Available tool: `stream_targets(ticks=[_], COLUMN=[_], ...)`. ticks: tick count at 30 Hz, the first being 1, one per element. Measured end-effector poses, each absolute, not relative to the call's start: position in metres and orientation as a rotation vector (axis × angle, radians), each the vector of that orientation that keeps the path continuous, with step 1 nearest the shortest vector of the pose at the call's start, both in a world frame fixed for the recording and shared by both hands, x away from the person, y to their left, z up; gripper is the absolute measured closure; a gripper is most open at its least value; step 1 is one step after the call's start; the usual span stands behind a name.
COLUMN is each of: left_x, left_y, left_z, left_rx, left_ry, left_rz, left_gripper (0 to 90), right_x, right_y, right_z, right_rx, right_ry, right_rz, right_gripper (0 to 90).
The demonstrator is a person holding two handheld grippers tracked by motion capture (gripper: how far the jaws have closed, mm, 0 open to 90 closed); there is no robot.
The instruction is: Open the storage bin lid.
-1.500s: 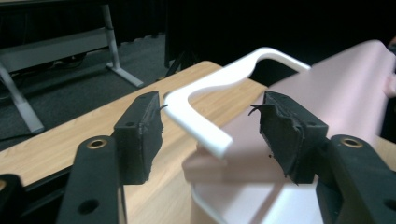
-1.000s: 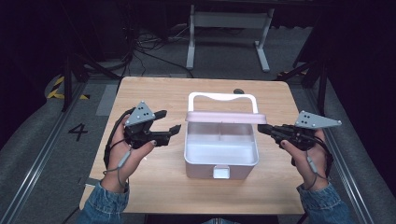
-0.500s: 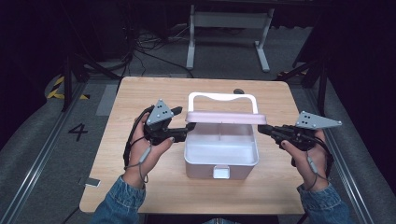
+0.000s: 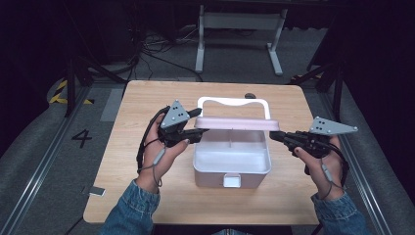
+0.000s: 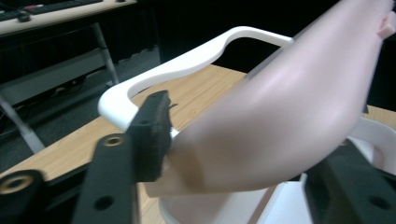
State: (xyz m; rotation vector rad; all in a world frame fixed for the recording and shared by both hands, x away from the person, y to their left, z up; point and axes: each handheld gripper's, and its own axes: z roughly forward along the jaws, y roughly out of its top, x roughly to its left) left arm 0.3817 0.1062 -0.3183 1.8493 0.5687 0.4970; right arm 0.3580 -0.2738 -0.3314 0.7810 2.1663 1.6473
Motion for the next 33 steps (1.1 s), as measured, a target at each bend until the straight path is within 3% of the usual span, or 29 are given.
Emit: stream_targets(ticks=[10,33], left_x=[0.383,0.406], left_y=[0.104,0.106], left_z=[-0.318,-0.299], left_rx=[1.846,1.847], left_ry=[0.557,0.627], left_rz=[0.533,0.424], left_gripper=[54.8,59.1], right_x=[0.358,0.354], right_y=[-0.275,-0.296], right_z=[-0.331,-0.327], right_rx=[0.789,0.834], right_ry=[2.166,2.178], right_rz=[1.650,1.643], right_gripper=[90.0,82.9])
